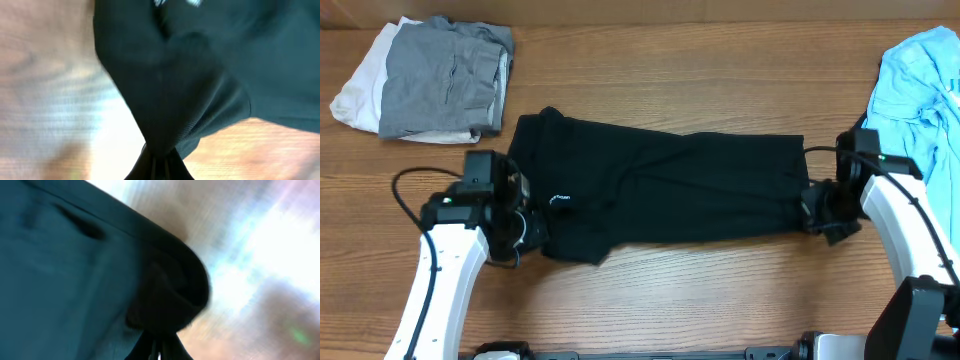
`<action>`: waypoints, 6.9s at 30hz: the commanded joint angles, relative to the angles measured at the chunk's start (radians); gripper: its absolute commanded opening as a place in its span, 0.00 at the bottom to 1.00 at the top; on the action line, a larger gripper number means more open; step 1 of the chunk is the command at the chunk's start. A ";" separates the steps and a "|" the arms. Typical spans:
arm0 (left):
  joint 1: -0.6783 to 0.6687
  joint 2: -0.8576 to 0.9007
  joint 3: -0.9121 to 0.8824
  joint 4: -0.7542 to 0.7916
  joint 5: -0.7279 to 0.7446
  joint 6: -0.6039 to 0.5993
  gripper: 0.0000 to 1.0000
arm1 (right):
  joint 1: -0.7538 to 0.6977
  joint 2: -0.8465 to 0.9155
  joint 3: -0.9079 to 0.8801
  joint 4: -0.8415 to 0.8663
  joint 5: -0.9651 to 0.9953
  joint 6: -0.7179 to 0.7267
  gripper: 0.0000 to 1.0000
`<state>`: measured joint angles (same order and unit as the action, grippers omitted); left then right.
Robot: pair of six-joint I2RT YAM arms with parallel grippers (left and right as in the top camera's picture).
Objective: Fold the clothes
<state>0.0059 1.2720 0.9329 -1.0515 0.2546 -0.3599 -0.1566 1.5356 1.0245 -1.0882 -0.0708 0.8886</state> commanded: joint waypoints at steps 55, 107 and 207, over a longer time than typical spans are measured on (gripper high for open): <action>-0.006 0.444 0.041 0.957 -0.043 0.022 0.76 | 0.067 0.180 0.031 0.586 0.002 0.045 0.79; -0.247 0.604 0.364 0.230 0.005 -0.295 0.69 | 0.062 0.166 0.585 -0.114 -0.106 -0.325 1.00; 0.000 0.794 0.416 0.096 -0.292 -0.058 0.04 | 0.063 0.381 0.082 0.270 0.137 -0.222 0.04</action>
<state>-0.0437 2.0220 1.3659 -0.9295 0.1005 -0.4366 -0.0822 1.8725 1.1278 -0.8036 -0.1017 0.6403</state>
